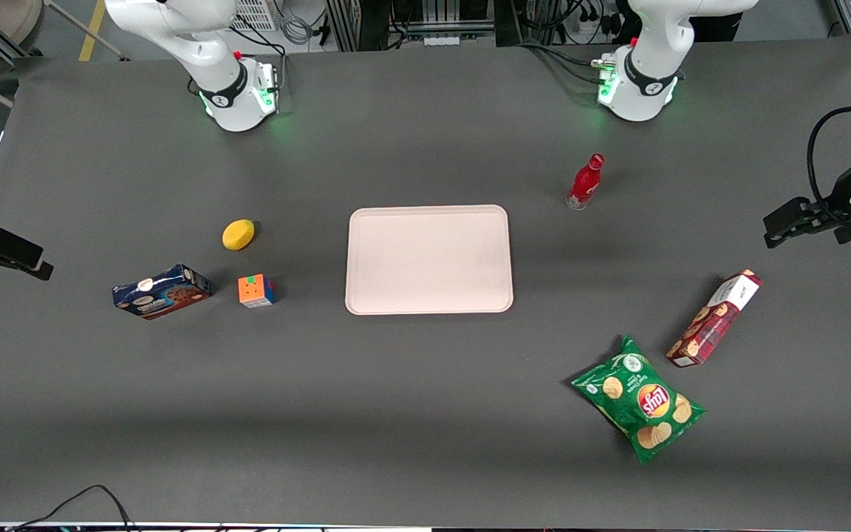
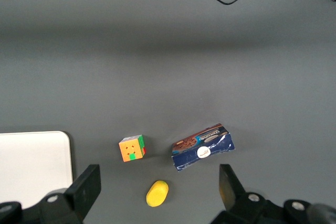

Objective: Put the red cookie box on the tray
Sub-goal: 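Move the left gripper toward the red plaid shortbread box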

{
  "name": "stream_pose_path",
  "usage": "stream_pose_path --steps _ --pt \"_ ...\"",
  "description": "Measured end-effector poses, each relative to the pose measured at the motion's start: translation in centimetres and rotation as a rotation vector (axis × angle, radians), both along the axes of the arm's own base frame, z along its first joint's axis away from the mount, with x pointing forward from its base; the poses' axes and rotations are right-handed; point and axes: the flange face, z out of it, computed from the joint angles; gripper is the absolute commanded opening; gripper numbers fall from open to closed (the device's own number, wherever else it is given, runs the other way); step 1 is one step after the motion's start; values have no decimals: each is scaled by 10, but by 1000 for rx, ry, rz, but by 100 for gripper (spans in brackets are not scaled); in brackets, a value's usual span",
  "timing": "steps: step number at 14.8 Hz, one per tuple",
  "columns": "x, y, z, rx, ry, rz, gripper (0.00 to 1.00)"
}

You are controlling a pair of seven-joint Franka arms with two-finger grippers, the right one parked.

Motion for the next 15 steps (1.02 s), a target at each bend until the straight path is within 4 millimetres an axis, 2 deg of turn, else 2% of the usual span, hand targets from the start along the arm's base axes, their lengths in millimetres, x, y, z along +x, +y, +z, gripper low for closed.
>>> stream_pose_path --steps 8,12,15 --pt "-2 -1 -3 4 31 -46 100" --pt "0 4 -10 11 57 -259 100" --pt "5 12 -22 50 96 -501 100"
